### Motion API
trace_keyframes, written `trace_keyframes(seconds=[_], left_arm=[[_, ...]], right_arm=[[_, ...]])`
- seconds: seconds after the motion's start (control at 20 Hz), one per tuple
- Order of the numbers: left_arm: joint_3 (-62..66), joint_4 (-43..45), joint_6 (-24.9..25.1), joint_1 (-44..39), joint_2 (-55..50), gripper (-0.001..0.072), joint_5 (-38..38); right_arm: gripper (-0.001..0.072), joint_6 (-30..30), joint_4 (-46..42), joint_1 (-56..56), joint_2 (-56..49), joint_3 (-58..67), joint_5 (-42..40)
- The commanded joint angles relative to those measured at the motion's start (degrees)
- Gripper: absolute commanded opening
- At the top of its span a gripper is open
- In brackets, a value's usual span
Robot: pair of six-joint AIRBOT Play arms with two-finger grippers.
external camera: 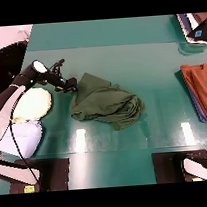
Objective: Fold the shirts.
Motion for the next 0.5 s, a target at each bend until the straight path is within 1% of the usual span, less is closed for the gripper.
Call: trace_keyframes(seconds=[0.0,0.15,0.2,0.25,0.3,0.35,0.45], left_arm=[[4.52,2.89,0.09,-0.04,2.80,0.0024,-1.14],[9.29,4.04,0.59,-0.04,6.03,0.0024,-1.62],[10.45,4.09,0.57,-0.04,6.45,0.0024,-2.16],[11.19,4.07,0.52,-0.07,6.58,0.0024,-2.58],[11.30,3.65,0.50,-0.07,6.58,0.0024,-2.67],[11.23,3.63,0.50,-0.07,6.49,0.0024,-2.78],[11.15,3.67,0.50,-0.07,6.45,0.0024,-3.17]], right_arm=[[0.0019,0.04,-4.26,-0.94,1.86,-8.09,1.77],[0.0021,0.79,-3.74,-3.54,4.63,-26.29,-2.05],[0.0073,0.76,-2.84,-4.00,4.92,-33.18,-3.63],[0.0334,0.74,-1.14,-4.39,4.74,-39.32,-4.90],[0.0515,0.57,1.44,-4.24,3.91,-45.48,-6.86],[0.0508,0.57,3.91,-3.69,2.51,-50.31,-9.42],[0.0409,0.28,7.69,-0.83,-0.68,-57.18,-17.07]])
